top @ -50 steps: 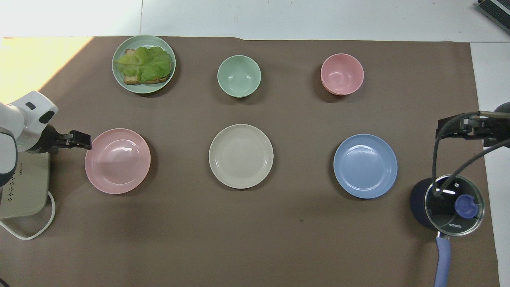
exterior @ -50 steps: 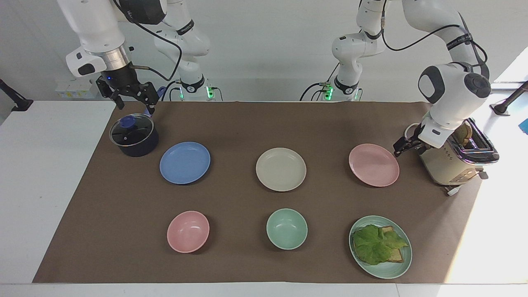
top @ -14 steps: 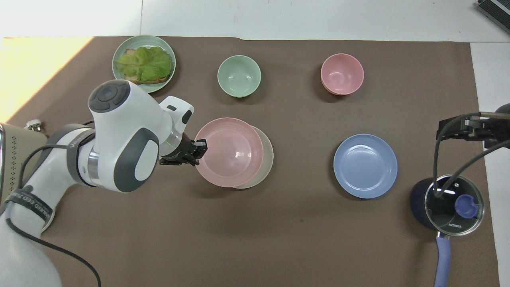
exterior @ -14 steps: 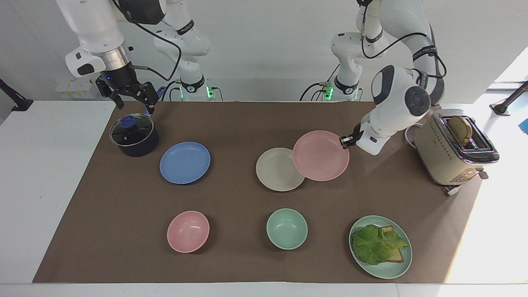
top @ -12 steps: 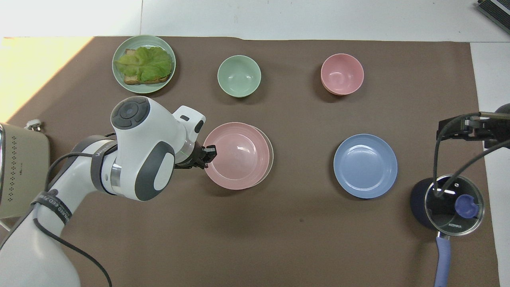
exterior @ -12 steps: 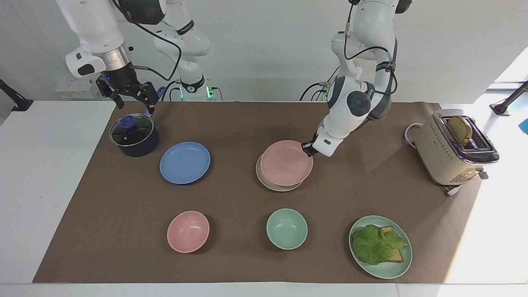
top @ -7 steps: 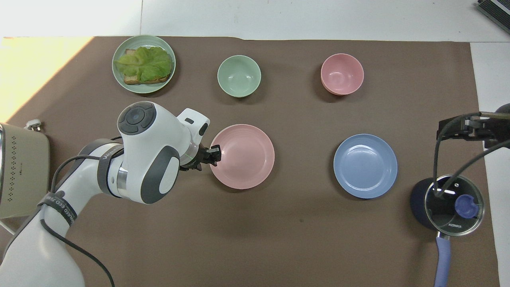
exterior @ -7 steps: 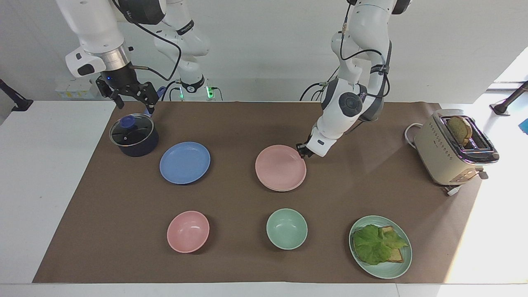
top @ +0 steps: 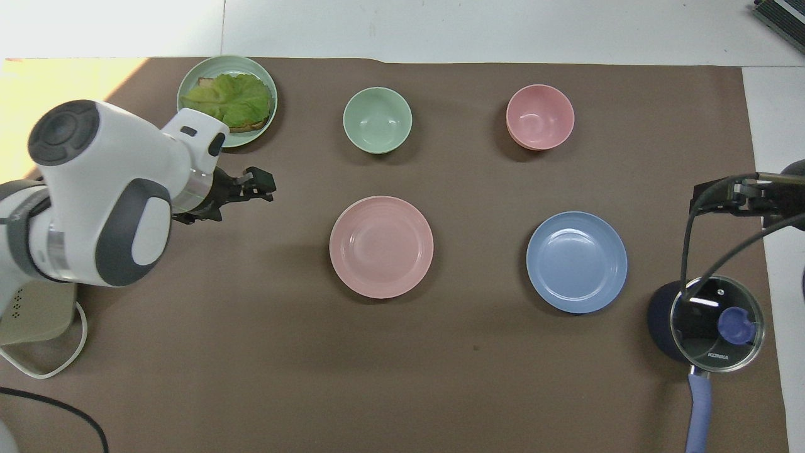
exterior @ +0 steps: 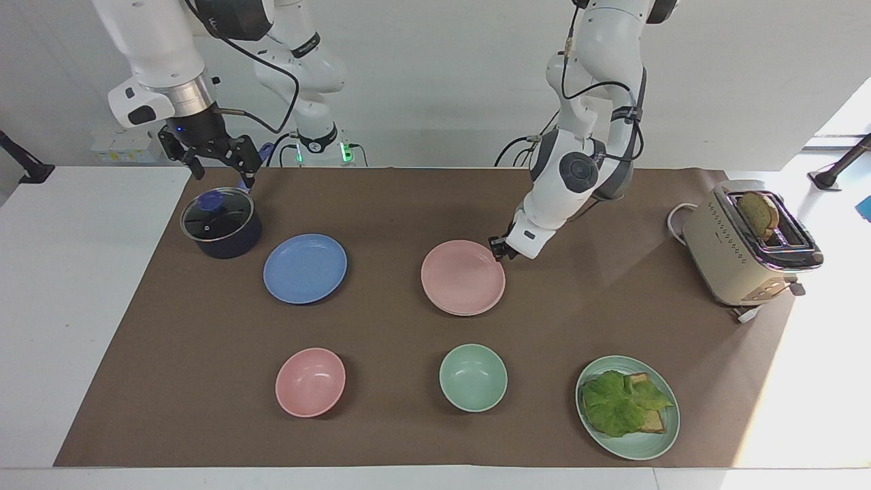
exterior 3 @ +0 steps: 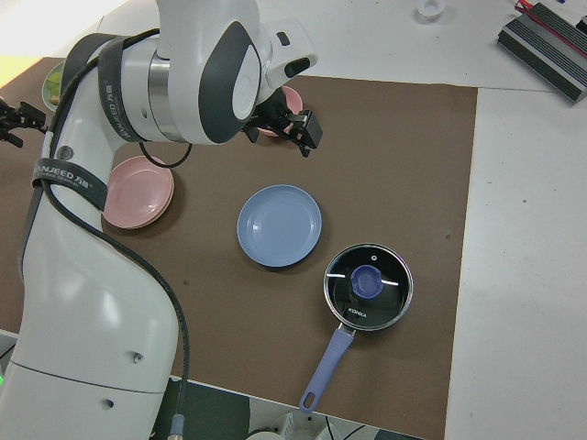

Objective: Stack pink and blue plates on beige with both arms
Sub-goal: 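Withdraw the left gripper while the right gripper reaches the blue plate, then grasp the rim of the blue plate with the right gripper, then carry the blue plate onto the pink plate with the right gripper, then open the right gripper and withdraw it from the blue plate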

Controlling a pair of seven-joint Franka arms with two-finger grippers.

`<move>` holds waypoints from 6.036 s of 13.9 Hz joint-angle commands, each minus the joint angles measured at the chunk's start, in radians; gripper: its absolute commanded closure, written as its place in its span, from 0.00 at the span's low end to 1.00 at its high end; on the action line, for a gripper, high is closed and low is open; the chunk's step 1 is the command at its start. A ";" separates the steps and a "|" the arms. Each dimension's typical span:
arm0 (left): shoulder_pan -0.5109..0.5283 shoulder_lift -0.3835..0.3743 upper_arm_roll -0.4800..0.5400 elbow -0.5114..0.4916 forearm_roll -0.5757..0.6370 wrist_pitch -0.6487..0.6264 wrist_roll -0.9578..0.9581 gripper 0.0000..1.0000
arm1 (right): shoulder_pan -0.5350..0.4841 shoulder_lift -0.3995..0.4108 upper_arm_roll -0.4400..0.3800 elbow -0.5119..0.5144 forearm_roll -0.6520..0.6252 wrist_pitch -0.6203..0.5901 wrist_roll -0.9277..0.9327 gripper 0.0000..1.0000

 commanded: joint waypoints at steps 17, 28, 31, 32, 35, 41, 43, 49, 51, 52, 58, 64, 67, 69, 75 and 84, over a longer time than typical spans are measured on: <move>0.178 -0.102 -0.005 0.255 0.130 -0.334 0.389 0.00 | -0.043 0.130 0.005 -0.537 0.018 0.668 -0.208 0.00; 0.178 -0.102 -0.005 0.255 0.129 -0.334 0.389 0.00 | -0.100 0.125 0.006 -0.651 0.124 0.774 -0.361 0.29; 0.178 -0.102 -0.005 0.255 0.130 -0.334 0.389 0.00 | -0.103 0.125 0.005 -0.650 0.171 0.774 -0.423 0.42; 0.178 -0.102 -0.005 0.255 0.130 -0.334 0.389 0.00 | -0.112 0.125 0.005 -0.651 0.173 0.771 -0.437 0.55; 0.178 -0.102 -0.005 0.255 0.130 -0.334 0.389 0.00 | -0.123 0.122 0.006 -0.651 0.284 0.763 -0.498 0.90; 0.178 -0.102 -0.005 0.255 0.130 -0.334 0.389 0.00 | -0.108 0.075 0.008 -0.578 0.458 0.726 -0.586 1.00; 0.178 -0.102 -0.005 0.255 0.130 -0.334 0.389 0.00 | -0.100 0.074 0.017 -0.481 0.457 0.636 -0.520 1.00; 0.178 -0.102 -0.005 0.255 0.130 -0.334 0.389 0.00 | 0.200 0.126 0.016 -0.368 0.249 0.614 -0.039 1.00; 0.178 -0.102 -0.005 0.255 0.130 -0.334 0.389 0.00 | 0.289 0.176 0.016 -0.341 0.176 0.639 0.127 1.00; 0.178 -0.102 -0.005 0.255 0.129 -0.334 0.389 0.00 | 0.340 0.199 0.016 -0.320 0.176 0.643 0.173 1.00; 0.178 -0.102 -0.005 0.255 0.130 -0.334 0.389 0.00 | 0.496 0.315 0.014 -0.271 0.119 0.692 0.394 1.00; 0.178 -0.102 -0.005 0.255 0.130 -0.334 0.389 0.00 | 0.503 0.340 0.016 -0.266 0.084 0.714 0.411 0.82; 0.178 -0.102 -0.005 0.255 0.129 -0.334 0.389 0.00 | 0.501 0.343 0.016 -0.240 0.044 0.708 0.420 0.37; 0.178 -0.102 -0.005 0.255 0.129 -0.334 0.389 0.00 | 0.501 0.341 0.016 -0.240 0.046 0.708 0.428 0.19; 0.178 -0.102 -0.005 0.255 0.130 -0.334 0.389 0.00 | 0.422 0.227 0.003 -0.239 0.044 0.587 0.413 0.00; 0.178 -0.102 -0.005 0.255 0.129 -0.334 0.389 0.00 | 0.049 -0.056 0.003 -0.236 0.043 0.331 0.128 0.00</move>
